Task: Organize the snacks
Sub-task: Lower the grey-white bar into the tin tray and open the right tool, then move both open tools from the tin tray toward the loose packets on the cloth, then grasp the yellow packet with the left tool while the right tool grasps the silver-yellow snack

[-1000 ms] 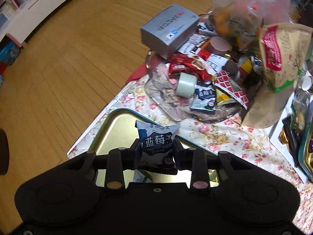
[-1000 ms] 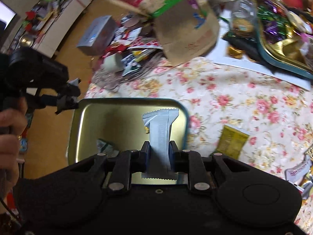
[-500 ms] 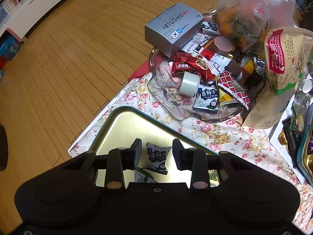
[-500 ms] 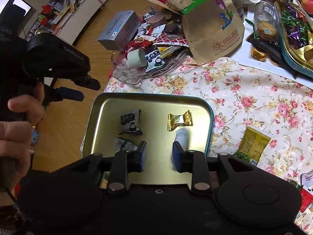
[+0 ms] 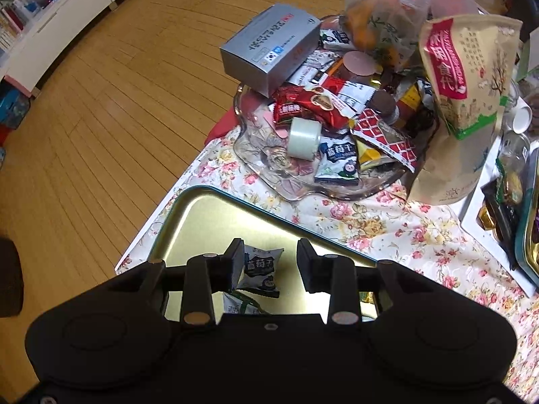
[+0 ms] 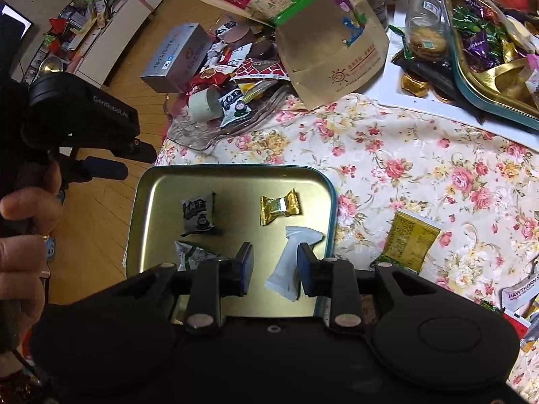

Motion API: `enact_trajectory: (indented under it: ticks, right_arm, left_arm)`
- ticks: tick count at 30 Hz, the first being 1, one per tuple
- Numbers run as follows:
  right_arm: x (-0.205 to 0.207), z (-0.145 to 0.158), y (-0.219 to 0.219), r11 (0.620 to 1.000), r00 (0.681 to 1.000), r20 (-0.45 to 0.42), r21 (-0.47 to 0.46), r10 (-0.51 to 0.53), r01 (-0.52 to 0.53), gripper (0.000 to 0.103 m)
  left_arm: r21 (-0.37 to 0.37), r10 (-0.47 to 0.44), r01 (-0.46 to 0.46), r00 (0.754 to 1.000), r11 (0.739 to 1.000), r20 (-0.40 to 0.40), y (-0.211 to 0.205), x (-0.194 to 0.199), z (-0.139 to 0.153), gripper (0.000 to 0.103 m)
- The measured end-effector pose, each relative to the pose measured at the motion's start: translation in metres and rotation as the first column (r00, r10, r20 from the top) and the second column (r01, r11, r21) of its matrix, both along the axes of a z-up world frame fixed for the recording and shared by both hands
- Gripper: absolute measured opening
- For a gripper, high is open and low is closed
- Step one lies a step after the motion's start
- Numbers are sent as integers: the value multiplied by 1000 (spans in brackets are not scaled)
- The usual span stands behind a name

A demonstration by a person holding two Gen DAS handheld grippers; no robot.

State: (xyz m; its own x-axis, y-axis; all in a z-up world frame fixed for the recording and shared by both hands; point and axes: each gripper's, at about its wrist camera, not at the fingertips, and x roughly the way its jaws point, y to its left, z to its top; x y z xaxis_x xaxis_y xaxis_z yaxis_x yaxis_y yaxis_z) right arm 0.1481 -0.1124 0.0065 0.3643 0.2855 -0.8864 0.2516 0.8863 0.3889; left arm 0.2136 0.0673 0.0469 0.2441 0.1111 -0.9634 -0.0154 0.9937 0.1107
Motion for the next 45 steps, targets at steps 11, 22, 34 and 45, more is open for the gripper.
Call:
enact_trajectory:
  ticks: [11,22,34,45]
  right_arm:
    - [-13,-1,-19,999,998,-35,-2,-52,52,32]
    - [-54,8,-50,986,986,-40,-42,-161,159,32]
    - [-119,-22,-145,917,909,-141,-138,-392,374,32]
    - [-146,-46,-201,834,812,-192,-159,-551,529,32]
  left_arm:
    - [16,-89,90,995,996,-42,-35,-17,-13,44]
    - [0,-224,224,973,975,-51,-71,-58,-13,43]
    - [-97,-414,405,904,909,-106,-132,-112,-20,43]
    - [-109,-459,447,881,888,-120,-163,-123,-26,43]
